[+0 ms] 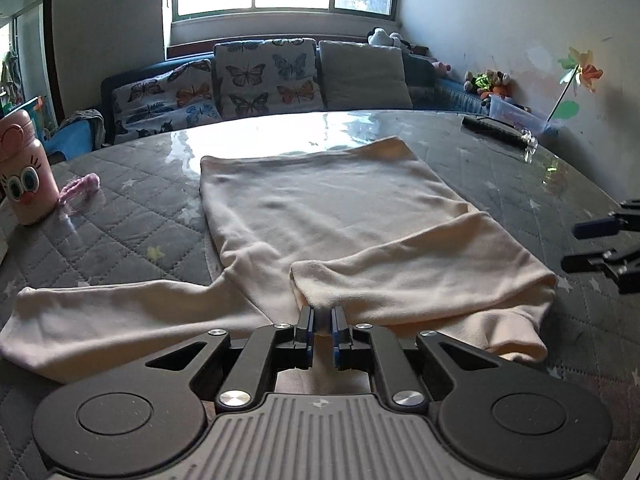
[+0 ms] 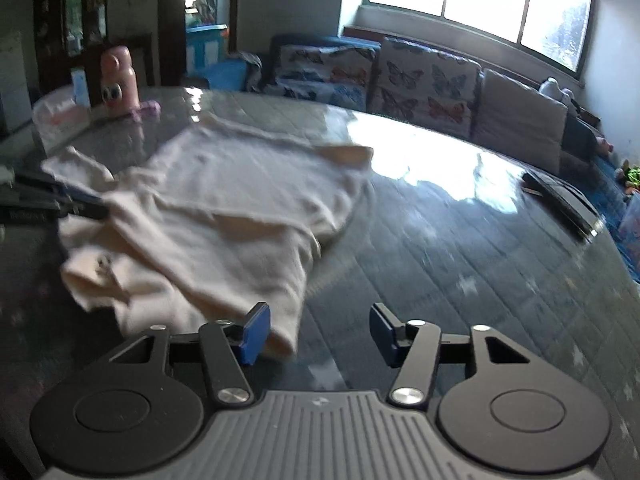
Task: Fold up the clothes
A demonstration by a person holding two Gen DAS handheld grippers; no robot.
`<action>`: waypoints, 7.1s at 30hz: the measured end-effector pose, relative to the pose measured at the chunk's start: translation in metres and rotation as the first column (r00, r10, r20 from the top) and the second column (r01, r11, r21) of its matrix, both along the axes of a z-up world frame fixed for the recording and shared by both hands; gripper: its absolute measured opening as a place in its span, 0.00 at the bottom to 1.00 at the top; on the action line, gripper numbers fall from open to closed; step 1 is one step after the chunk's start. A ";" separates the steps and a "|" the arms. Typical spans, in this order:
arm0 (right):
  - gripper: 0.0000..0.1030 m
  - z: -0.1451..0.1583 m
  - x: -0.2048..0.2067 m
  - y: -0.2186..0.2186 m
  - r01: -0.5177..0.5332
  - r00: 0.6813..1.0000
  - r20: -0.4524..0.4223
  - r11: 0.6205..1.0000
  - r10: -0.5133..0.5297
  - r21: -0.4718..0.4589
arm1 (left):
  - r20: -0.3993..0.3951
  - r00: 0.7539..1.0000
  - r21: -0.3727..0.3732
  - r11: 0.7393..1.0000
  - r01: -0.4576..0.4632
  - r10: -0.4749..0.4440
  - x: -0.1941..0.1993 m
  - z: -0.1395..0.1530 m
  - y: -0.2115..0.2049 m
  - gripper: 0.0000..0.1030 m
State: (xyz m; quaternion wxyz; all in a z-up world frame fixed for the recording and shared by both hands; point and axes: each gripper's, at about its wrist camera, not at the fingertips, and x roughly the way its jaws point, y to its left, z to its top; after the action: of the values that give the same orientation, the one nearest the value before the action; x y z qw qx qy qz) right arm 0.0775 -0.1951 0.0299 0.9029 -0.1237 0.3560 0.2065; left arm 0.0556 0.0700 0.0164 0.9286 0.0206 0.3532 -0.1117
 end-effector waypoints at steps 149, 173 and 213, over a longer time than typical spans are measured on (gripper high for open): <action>0.04 -0.012 0.031 0.056 -0.034 0.997 -0.061 0.990 0.043 0.137 | 0.086 0.996 0.095 0.995 -0.034 0.025 -0.043 -0.007 0.025 0.39; 0.10 0.005 0.032 0.046 -0.058 0.998 -0.033 0.991 0.062 0.117 | 0.103 0.995 0.109 0.994 0.003 -0.014 -0.035 0.020 0.032 0.08; 0.25 -0.018 0.014 0.057 -0.190 0.981 -0.042 0.981 0.192 0.041 | 0.067 0.985 0.270 0.953 0.136 -0.159 -0.014 -0.010 0.005 0.31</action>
State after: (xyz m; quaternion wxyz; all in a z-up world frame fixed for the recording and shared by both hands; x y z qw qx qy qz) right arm 0.0911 -0.1379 0.0119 0.8727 -0.1358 0.3593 0.3015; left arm 0.0420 0.0750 0.0063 0.9212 0.1754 0.3214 -0.1316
